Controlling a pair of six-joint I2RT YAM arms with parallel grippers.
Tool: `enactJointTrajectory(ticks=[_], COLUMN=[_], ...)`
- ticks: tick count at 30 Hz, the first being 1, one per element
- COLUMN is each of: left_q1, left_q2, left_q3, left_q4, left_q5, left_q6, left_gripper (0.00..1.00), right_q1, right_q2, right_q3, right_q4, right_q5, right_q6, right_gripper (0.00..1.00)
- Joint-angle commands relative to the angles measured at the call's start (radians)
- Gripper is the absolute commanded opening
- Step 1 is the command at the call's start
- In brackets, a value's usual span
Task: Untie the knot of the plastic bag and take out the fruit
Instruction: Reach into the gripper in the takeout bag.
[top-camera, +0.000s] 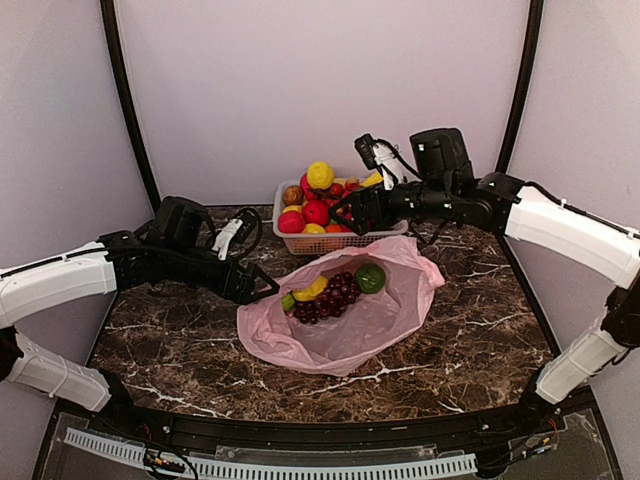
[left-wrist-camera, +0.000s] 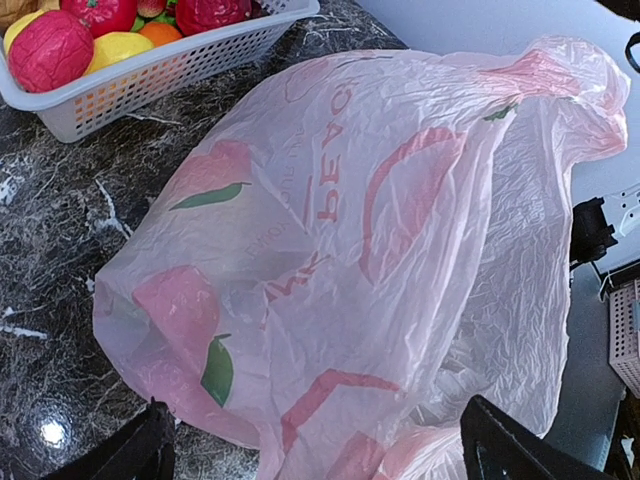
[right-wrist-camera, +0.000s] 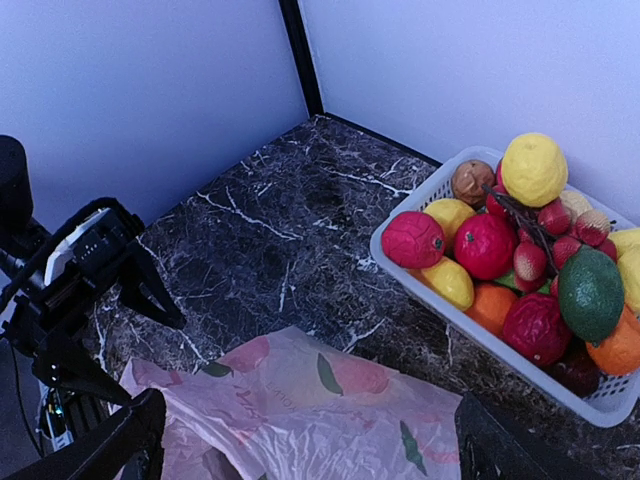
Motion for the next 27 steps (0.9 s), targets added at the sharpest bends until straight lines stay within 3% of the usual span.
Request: enactJointTrajectory(ticks=[1,12,16,19,21,23,24,27], left_q1=[-0.023,-0.073,-0.098,-0.110,-0.110,-0.110,-0.111,-0.111], left_q2=[0.008,0.109,0.153,0.168,0.172,0.174,0.173,0.154], left_q3=[0.060,0.138,0.168,0.175,0.173,0.177,0.181,0.178], left_q4=[0.034,0.026,0.013,0.017,0.017,0.007,-0.004,-0.001], left_q5=[0.001,-0.019,-0.021,-0.036,-0.069,-0.107,-0.131,-0.145], left_q6=[0.013,0.041,0.056,0.061,0.062,0.057,0.049,0.033], left_gripper=[0.99,0.99,0.99,0.93,0.83,0.63,0.47,0.21], right_q1=[0.069,0.215,0.255,0.275,0.292,0.311,0.323,0.360], right_q2=[-0.044,-0.076,-0.075,-0.065,-0.056,-0.050,-0.046,-0.035], right_q3=[-0.042,-0.023,-0.055,-0.081,-0.096,-0.104,-0.105,-0.118], right_q4=[-0.050,-0.159,-0.136,-0.089,-0.068,-0.053,-0.046,-0.023], right_q5=[0.047,0.107,0.131,0.150,0.157,0.199,0.215,0.275], right_q6=[0.096,0.193,0.244,0.279,0.298,0.315,0.324,0.351], right_gripper=[0.95,0.95,0.93,0.91,0.87,0.85,0.84,0.83])
